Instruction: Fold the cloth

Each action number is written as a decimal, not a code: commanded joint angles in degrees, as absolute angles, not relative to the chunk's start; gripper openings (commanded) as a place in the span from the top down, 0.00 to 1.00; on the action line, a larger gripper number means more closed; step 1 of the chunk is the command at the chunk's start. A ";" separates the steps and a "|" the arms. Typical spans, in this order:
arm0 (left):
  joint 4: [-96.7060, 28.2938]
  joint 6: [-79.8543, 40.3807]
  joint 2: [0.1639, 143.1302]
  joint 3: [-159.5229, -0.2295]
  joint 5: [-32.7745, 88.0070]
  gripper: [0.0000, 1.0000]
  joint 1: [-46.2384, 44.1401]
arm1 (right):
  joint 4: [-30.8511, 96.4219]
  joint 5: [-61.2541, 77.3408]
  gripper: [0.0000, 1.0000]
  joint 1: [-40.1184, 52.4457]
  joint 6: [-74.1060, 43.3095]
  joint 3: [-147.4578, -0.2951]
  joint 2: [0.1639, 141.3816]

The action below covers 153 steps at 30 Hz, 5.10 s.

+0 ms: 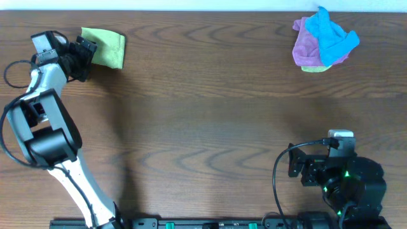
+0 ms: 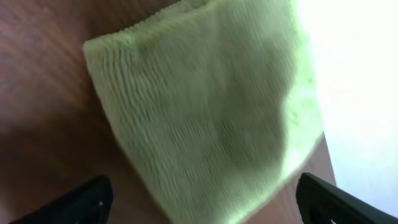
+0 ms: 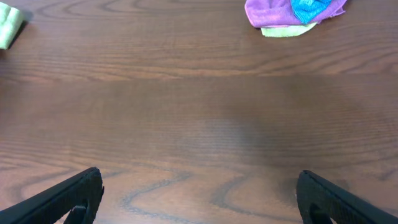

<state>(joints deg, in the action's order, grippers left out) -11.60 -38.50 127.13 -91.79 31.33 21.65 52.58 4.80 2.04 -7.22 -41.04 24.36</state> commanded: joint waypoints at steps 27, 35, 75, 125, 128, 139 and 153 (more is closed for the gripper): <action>-56.99 -16.25 92.99 -93.17 14.63 0.05 4.45 | 52.53 4.29 0.01 1.56 -8.10 -40.58 24.27; -61.54 -10.68 92.88 -88.53 13.02 0.04 -1.52 | 52.53 4.29 0.01 1.56 -8.10 -40.58 24.27; -39.53 2.13 10.72 -16.25 -2.09 0.05 1.34 | 52.53 4.29 0.01 1.56 -8.10 -40.58 24.27; -54.15 7.70 0.21 -16.16 1.96 0.05 1.48 | 54.54 4.51 0.01 1.56 -8.12 -40.58 23.88; -54.15 7.70 0.21 -16.16 1.98 0.05 1.48 | 56.40 3.51 0.01 1.56 -8.10 -40.18 22.13; -54.15 7.70 0.21 -16.16 1.96 0.04 1.48 | 47.79 2.42 0.01 1.56 0.14 -20.23 5.19; -54.15 7.70 0.21 -16.16 1.96 0.05 1.48 | 45.84 2.37 0.01 1.41 3.11 -10.13 0.27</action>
